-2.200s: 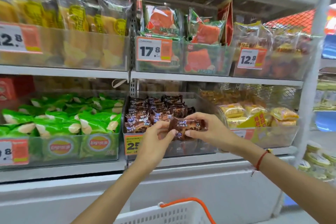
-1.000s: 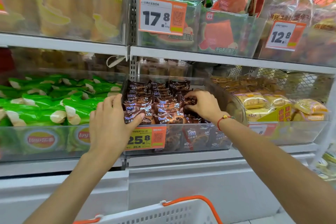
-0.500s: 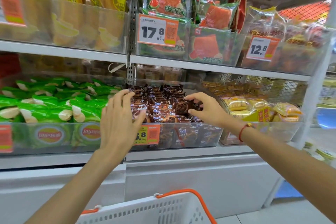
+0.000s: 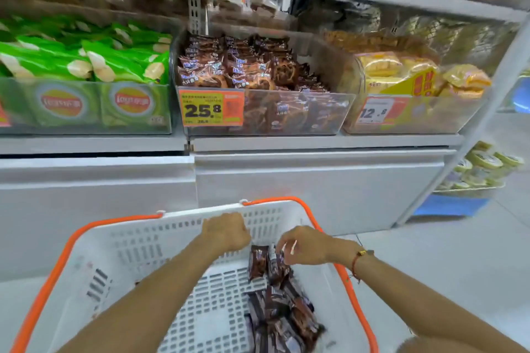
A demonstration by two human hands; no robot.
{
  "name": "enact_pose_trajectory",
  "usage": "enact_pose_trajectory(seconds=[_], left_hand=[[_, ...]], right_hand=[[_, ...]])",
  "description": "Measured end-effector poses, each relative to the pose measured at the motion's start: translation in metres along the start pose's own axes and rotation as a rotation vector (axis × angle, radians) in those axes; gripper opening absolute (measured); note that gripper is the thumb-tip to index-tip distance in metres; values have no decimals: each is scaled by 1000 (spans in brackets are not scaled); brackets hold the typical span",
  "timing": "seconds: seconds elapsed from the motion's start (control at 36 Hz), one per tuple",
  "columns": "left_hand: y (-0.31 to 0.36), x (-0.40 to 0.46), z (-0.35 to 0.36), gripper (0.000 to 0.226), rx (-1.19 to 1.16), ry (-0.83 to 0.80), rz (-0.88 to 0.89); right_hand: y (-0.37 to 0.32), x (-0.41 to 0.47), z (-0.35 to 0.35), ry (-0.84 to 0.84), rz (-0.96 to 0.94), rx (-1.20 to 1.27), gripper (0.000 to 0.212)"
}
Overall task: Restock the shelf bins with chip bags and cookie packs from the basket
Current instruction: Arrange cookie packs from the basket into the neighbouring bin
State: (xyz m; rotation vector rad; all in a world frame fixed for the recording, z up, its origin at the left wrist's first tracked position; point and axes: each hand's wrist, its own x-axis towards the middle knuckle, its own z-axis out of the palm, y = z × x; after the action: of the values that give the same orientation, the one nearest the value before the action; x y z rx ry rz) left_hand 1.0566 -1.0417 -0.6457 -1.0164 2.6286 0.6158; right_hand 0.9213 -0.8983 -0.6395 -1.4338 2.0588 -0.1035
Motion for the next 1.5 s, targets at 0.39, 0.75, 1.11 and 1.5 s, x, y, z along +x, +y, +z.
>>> enact_pose_trajectory(seconds=[0.39,0.75,1.11,1.5], left_hand=[[-18,-16,185,31,-646,-507,-130],[5,-2,202,31,-696,-398,-256],[19,10,56,15,-851,-410,-256],[33,-43,-151,38,-936,273,-8]], right_hand=[[36,18,117,-391,-52,-457,59],[28,21,142,-269,0,-680,31],[3,5,31,-177,160,200,39],[-96,-16,-150,232,-47,398,31]])
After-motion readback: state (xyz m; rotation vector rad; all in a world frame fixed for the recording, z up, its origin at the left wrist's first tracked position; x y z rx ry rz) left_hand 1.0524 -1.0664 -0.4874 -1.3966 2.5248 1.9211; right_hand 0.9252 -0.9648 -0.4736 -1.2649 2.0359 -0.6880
